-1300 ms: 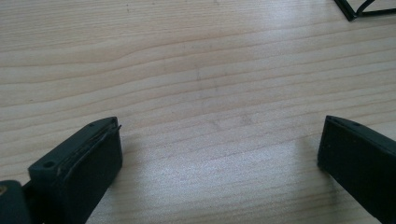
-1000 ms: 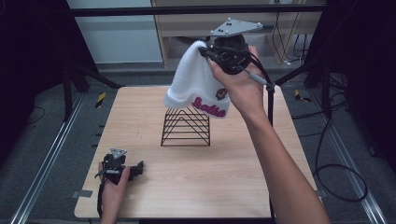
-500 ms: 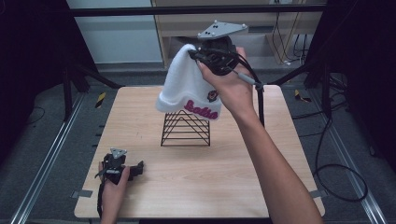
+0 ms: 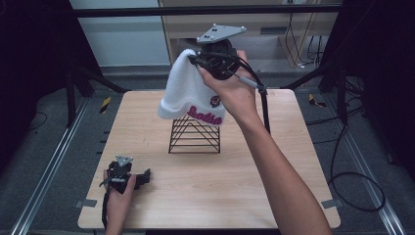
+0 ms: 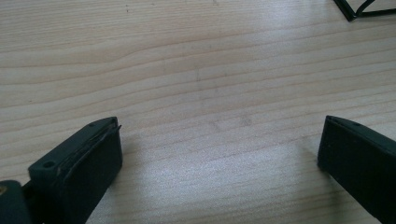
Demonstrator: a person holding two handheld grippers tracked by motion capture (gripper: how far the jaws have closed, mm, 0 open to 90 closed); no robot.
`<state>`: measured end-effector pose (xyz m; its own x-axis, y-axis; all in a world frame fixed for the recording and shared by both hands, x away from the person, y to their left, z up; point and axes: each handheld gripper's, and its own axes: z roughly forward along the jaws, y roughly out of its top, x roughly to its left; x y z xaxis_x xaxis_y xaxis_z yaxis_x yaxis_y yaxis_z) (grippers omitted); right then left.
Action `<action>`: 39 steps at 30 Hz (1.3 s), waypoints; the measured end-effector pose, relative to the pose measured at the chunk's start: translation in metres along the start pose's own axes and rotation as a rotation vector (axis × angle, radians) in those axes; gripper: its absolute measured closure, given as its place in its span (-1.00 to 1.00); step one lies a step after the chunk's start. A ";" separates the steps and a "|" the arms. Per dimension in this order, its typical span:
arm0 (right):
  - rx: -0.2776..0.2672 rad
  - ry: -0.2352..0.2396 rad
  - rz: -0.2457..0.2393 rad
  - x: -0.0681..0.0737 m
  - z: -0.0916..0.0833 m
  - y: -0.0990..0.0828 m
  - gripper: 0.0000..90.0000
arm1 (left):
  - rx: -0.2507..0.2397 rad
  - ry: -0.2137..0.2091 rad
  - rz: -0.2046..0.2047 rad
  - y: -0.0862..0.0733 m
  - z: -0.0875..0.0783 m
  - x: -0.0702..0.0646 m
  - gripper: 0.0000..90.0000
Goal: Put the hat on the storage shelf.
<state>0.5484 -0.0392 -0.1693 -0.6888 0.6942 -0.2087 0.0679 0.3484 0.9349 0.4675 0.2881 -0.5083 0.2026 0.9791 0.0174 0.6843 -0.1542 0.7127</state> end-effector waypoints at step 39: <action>0.156 0.073 -0.026 0.008 0.040 -0.052 0.87 | -0.003 0.000 -0.003 0.000 0.000 0.000 -1.00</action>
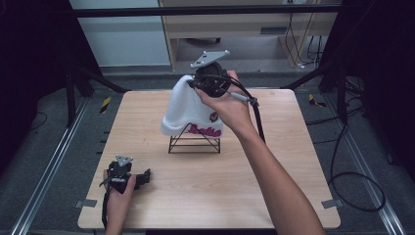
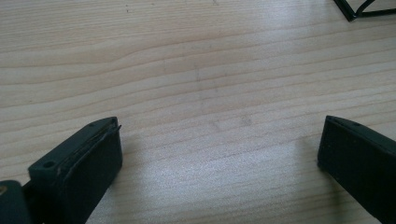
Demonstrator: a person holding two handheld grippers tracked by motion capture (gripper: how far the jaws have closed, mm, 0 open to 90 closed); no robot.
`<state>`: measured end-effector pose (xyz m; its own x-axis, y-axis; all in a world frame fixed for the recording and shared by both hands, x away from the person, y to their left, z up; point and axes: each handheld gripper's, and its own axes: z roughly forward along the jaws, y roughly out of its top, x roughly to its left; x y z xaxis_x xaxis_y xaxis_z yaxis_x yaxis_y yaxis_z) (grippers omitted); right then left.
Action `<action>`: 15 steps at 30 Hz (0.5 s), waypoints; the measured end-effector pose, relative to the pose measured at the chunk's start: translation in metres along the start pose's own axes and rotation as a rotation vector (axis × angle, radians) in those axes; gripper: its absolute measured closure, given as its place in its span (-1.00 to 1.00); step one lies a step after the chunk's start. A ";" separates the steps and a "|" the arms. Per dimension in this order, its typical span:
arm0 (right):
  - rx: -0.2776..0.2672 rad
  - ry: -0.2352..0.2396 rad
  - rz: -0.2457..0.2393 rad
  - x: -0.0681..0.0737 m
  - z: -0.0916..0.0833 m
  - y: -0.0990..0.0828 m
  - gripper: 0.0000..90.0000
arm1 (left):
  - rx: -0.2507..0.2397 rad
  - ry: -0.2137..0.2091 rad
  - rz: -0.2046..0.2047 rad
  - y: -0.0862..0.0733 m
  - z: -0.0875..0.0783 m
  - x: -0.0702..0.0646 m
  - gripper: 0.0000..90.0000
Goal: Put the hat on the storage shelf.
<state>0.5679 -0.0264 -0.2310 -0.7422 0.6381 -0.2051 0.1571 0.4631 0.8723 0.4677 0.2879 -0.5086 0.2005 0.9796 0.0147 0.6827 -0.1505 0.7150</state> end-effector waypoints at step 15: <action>0.036 0.029 -0.003 0.008 0.013 -0.013 0.87 | 0.000 0.000 0.002 0.000 0.000 0.000 -1.00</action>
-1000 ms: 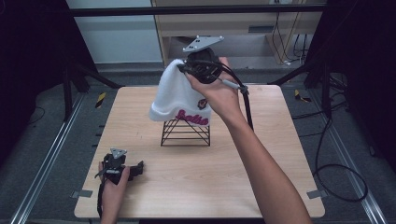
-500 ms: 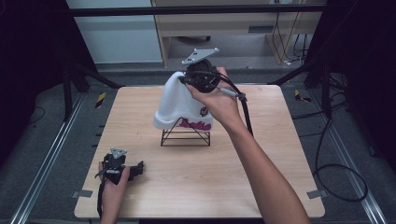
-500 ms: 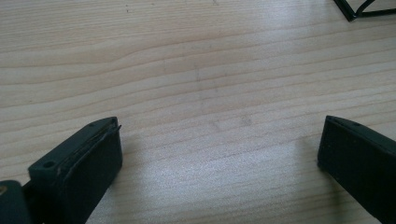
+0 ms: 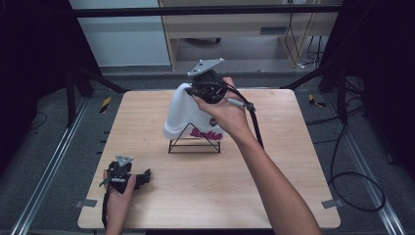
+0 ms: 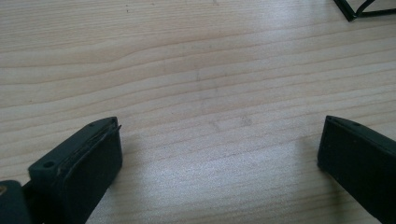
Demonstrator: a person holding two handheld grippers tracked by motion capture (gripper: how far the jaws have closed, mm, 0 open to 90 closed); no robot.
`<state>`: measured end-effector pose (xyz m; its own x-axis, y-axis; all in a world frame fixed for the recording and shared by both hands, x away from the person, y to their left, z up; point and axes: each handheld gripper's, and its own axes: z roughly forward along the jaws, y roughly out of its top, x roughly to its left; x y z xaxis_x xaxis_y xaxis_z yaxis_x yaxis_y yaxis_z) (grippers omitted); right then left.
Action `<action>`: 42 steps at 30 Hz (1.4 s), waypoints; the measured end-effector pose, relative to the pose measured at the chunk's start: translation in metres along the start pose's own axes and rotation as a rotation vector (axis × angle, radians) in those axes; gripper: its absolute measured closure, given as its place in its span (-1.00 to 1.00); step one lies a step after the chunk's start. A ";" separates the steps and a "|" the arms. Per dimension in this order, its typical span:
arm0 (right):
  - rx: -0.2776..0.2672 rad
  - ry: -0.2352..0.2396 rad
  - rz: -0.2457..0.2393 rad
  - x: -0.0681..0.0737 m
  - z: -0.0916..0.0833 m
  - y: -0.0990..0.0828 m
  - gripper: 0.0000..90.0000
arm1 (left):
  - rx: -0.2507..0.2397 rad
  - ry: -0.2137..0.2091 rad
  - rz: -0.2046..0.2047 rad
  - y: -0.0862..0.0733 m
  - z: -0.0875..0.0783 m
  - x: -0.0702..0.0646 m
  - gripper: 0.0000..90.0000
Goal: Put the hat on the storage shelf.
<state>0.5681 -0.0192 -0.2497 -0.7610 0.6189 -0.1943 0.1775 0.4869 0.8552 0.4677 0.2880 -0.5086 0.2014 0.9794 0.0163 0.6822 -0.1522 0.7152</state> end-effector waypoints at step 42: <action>0.104 0.064 0.011 0.019 0.041 -0.036 0.85 | 0.000 -0.001 -0.001 0.000 0.000 0.000 -1.00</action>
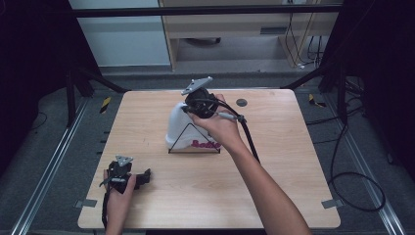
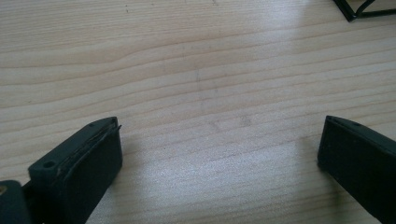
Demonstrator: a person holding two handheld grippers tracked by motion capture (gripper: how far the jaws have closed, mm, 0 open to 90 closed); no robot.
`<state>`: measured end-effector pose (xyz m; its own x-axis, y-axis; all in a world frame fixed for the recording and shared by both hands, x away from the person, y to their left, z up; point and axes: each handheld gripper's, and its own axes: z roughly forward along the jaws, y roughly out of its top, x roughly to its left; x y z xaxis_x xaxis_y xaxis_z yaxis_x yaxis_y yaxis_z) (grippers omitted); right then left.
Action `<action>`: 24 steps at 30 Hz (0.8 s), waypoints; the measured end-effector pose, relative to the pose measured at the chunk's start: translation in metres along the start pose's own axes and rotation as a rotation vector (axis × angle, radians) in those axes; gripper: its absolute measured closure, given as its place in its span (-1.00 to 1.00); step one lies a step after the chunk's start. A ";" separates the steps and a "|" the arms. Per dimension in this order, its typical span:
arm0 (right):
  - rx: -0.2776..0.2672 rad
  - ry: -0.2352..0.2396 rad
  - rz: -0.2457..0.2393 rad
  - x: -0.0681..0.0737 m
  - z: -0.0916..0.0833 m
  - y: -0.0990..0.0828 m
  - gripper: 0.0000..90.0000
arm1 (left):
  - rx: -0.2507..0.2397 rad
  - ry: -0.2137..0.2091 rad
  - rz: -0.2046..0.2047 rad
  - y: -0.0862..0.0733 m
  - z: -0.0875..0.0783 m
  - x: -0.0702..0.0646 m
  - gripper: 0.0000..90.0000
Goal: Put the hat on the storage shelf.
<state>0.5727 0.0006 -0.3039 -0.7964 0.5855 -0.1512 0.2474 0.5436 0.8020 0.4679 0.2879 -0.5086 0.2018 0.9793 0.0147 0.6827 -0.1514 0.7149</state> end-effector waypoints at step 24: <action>0.010 -0.001 0.013 0.004 0.008 -0.007 0.82 | 0.000 0.000 0.000 0.000 0.000 0.000 -1.00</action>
<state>0.5721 0.0044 -0.3144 -0.7929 0.5927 -0.1414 0.2630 0.5421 0.7981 0.4678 0.2879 -0.5086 0.2016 0.9794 0.0145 0.6828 -0.1512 0.7148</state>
